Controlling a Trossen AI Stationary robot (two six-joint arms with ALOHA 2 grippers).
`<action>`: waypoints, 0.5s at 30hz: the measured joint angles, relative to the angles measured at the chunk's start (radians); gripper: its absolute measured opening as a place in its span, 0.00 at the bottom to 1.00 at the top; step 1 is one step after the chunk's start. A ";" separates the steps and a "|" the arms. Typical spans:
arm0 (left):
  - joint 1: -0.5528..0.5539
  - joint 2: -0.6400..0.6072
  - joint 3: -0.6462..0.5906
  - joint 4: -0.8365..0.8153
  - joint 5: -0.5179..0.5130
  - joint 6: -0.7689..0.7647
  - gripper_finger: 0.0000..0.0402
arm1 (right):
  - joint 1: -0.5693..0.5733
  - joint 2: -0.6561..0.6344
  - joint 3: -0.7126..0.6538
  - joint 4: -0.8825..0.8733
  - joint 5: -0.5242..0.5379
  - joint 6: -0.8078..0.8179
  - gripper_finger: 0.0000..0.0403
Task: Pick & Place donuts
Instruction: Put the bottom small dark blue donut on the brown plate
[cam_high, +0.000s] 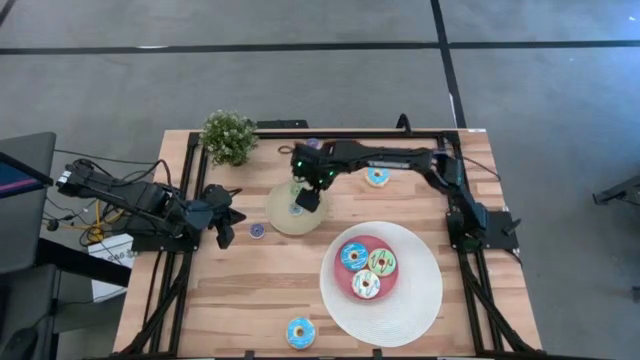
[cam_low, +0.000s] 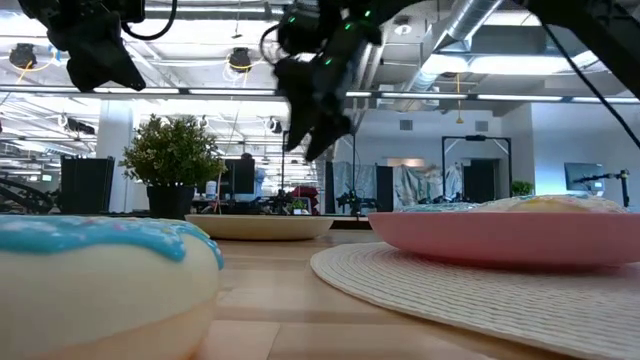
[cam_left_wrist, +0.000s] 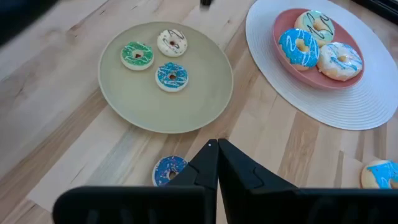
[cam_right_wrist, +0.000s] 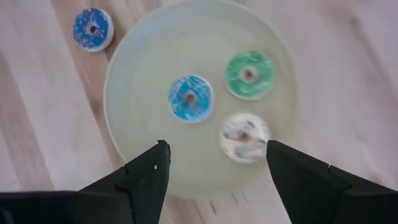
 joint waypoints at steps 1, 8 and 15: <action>0.000 0.000 0.000 0.000 0.001 0.000 0.00 | -0.006 -0.020 0.000 -0.030 0.001 -0.015 0.64; 0.000 0.002 0.000 0.002 -0.007 -0.002 0.08 | -0.061 -0.196 -0.195 -0.010 -0.030 -0.074 0.64; 0.000 0.002 0.000 0.001 -0.099 -0.062 0.30 | -0.120 -0.559 -0.651 0.093 -0.031 0.047 0.63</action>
